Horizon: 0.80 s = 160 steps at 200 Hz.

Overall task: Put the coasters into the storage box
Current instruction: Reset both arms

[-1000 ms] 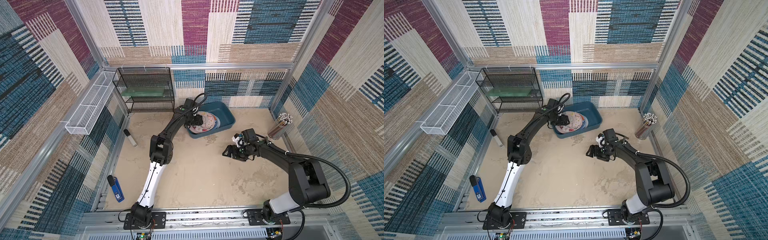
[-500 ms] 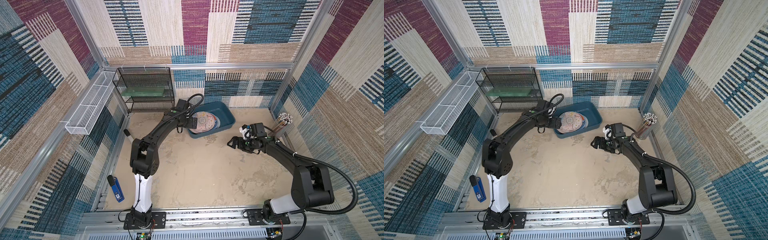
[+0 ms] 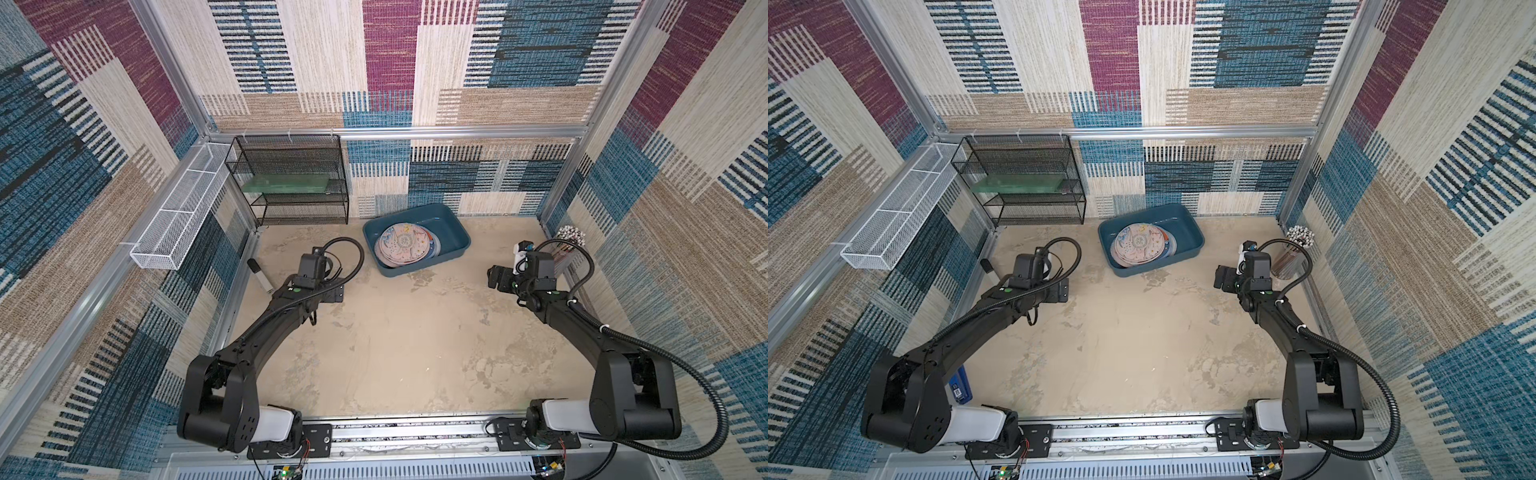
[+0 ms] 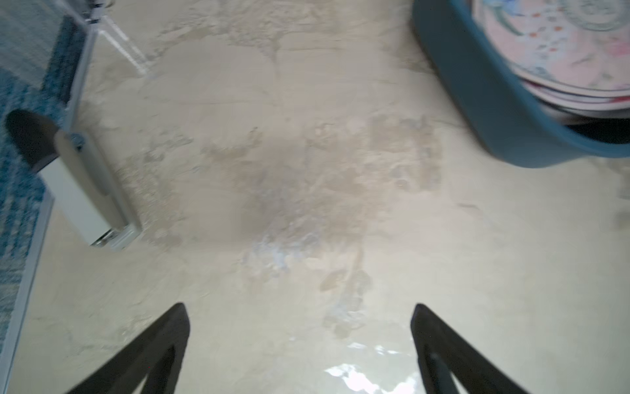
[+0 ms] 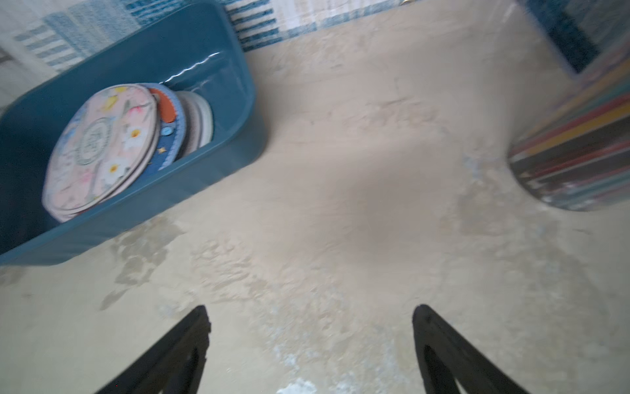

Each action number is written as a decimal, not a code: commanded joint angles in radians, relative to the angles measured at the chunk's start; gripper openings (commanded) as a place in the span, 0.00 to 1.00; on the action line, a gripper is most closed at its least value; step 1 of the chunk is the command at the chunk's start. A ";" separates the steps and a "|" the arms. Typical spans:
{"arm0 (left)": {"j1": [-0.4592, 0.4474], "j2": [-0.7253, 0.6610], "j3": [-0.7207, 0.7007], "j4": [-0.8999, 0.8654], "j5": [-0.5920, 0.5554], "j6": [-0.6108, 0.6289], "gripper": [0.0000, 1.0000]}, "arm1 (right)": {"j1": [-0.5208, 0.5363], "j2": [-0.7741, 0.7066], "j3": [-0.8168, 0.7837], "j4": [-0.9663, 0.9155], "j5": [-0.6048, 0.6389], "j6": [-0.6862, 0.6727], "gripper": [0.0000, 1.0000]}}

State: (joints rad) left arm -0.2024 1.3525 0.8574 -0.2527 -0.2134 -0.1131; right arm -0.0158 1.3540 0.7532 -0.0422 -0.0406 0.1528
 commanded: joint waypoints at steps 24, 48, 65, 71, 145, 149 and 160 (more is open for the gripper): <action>0.083 -0.109 -0.272 0.422 -0.051 0.073 0.99 | -0.007 0.015 -0.168 0.504 0.127 -0.138 0.95; 0.111 -0.081 -0.339 0.566 -0.019 0.098 0.99 | -0.009 0.048 -0.252 0.689 0.107 -0.160 0.95; 0.112 -0.044 -0.378 0.687 -0.005 0.116 0.99 | -0.015 0.071 -0.300 0.798 0.081 -0.143 0.95; 0.113 -0.028 -0.389 0.733 -0.002 0.120 0.99 | -0.012 0.081 -0.319 0.845 0.073 -0.145 0.95; 0.163 0.148 -0.445 1.036 -0.007 0.109 0.99 | 0.017 0.117 -0.496 1.158 0.097 -0.171 0.95; 0.165 0.153 -0.450 1.049 -0.003 0.110 0.99 | 0.018 0.129 -0.506 1.185 0.096 -0.176 0.95; 0.168 0.176 -0.460 1.103 -0.004 0.112 0.99 | 0.024 0.142 -0.519 1.242 0.106 -0.189 0.95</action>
State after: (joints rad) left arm -0.0425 1.4998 0.4129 0.6804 -0.2291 0.0055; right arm 0.0010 1.4727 0.2577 1.0134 0.0387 -0.0071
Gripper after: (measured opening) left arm 0.992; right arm 0.949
